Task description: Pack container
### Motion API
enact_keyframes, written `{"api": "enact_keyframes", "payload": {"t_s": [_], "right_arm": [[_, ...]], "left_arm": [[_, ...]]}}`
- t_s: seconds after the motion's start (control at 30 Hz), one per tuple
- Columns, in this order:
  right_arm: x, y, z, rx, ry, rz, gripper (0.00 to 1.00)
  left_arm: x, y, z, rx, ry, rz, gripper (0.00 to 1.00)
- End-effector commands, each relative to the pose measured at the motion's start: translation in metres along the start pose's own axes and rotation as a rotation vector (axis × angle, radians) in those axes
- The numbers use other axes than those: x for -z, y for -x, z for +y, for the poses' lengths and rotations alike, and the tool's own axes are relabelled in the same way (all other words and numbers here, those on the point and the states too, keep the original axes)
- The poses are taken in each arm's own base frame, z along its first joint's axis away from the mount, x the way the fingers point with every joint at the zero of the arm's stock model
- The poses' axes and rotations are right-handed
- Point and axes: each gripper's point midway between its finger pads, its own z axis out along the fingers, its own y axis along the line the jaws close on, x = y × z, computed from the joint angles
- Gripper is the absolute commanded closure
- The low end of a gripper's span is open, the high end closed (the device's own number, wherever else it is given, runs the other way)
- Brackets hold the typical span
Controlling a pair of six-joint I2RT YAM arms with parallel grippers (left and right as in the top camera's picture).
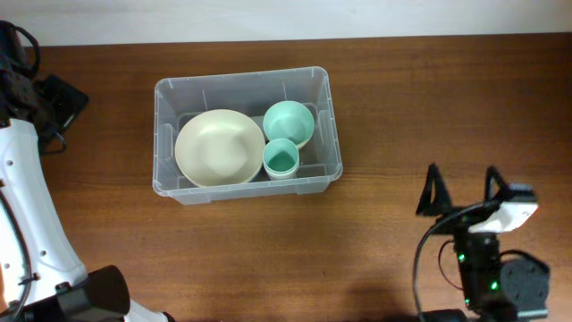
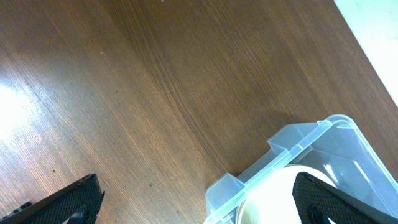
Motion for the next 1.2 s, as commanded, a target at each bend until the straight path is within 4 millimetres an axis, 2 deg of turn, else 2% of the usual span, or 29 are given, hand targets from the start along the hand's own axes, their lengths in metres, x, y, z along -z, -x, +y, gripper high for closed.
{"api": "enact_keyframes", "payload": {"t_s": [0.0,0.3,0.57,1.0,1.17], "right_arm": [[0.008,-0.022,0.013,0.174,0.107,-0.055,0.01],[0.015,-0.051,0.005,0.175,0.109,-0.127,0.01],[0.013,-0.056,-0.009,0.18,0.049,-0.115,0.01],[0.001,-0.114,-0.022,0.176,0.039,0.006,0.01],[0.001,-0.114,-0.022,0.176,0.039,0.006,0.01]], "left_arm": [[-0.002,0.0,0.001,0.014,0.008,0.002,0.0],[-0.002,0.0,0.001,0.014,0.008,0.002,0.0],[-0.002,0.0,0.001,0.014,0.008,0.002,0.0],[-0.002,0.0,0.001,0.014,0.008,0.002,0.0],[-0.002,0.0,0.001,0.014,0.008,0.002,0.0]]}}
